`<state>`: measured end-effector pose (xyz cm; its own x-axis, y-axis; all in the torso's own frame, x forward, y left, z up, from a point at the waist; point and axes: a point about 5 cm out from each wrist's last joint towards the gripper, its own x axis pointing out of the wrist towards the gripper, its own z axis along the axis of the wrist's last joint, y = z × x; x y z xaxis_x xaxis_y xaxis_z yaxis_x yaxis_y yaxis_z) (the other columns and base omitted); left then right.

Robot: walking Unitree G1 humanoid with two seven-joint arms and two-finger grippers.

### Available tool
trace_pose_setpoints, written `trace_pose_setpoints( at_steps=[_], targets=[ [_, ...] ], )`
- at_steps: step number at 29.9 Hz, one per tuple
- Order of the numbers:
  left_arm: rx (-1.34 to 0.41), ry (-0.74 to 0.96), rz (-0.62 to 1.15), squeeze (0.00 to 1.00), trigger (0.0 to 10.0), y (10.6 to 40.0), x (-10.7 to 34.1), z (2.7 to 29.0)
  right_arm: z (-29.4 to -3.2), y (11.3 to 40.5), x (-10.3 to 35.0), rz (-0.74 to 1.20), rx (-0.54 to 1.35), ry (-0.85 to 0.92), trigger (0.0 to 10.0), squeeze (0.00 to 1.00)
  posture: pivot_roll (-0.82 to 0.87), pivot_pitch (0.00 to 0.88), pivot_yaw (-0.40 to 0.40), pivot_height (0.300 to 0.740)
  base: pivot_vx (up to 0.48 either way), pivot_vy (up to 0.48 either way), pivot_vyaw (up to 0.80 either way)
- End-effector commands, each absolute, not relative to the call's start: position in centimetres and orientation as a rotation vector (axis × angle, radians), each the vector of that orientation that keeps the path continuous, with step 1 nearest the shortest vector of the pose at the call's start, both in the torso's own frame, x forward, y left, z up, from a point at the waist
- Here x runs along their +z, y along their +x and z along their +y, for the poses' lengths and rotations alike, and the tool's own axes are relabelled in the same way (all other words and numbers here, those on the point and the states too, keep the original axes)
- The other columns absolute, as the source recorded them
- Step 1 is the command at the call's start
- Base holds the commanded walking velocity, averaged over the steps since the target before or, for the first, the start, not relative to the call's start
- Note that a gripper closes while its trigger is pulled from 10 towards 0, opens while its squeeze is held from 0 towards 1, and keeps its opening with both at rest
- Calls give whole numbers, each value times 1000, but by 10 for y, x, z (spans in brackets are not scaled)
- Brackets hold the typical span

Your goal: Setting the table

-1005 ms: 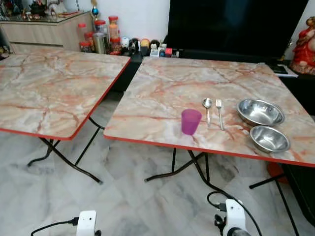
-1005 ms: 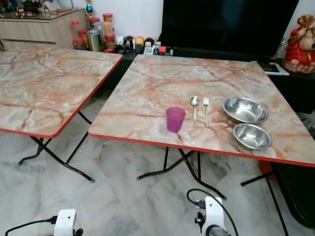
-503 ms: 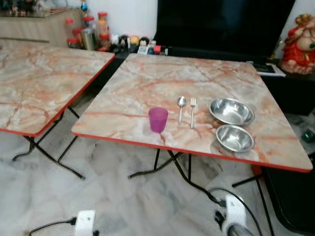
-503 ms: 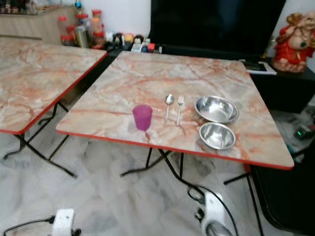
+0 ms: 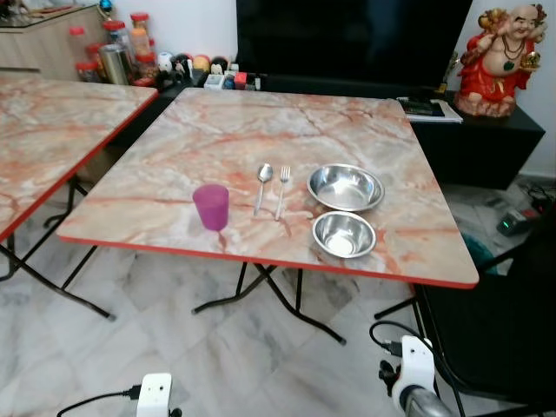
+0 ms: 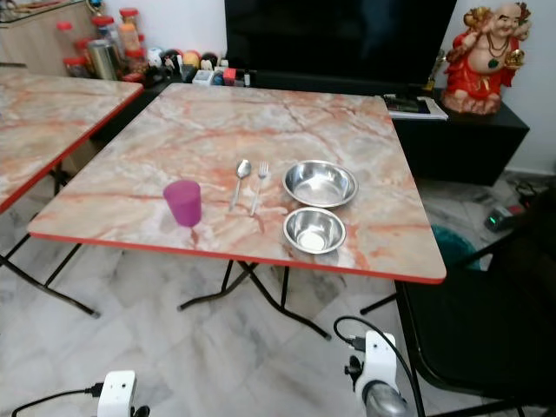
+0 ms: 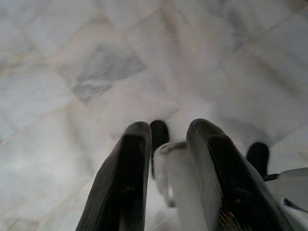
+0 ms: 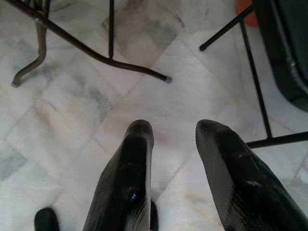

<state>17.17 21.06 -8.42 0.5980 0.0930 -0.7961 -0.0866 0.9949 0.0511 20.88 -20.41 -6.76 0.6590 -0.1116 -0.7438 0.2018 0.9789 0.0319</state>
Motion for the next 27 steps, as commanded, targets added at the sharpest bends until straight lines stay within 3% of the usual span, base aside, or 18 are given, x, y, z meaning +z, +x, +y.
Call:
trace_pose_setpoints(
  at_steps=[1,18,27],
  targets=[
    [114,16,931,0,10000,170,-84,217,-208,211,-66,821,-207,129,10000,0,27,0,-44,732,0,0,0],
    [122,9,929,0,10000,170,-83,220,-217,202,-69,838,-256,110,10000,0,19,0,-22,732,0,0,0],
    [106,-7,930,0,10000,170,-83,220,-239,185,-73,917,-327,-2,10000,0,13,0,-18,732,0,0,0]
  ],
)
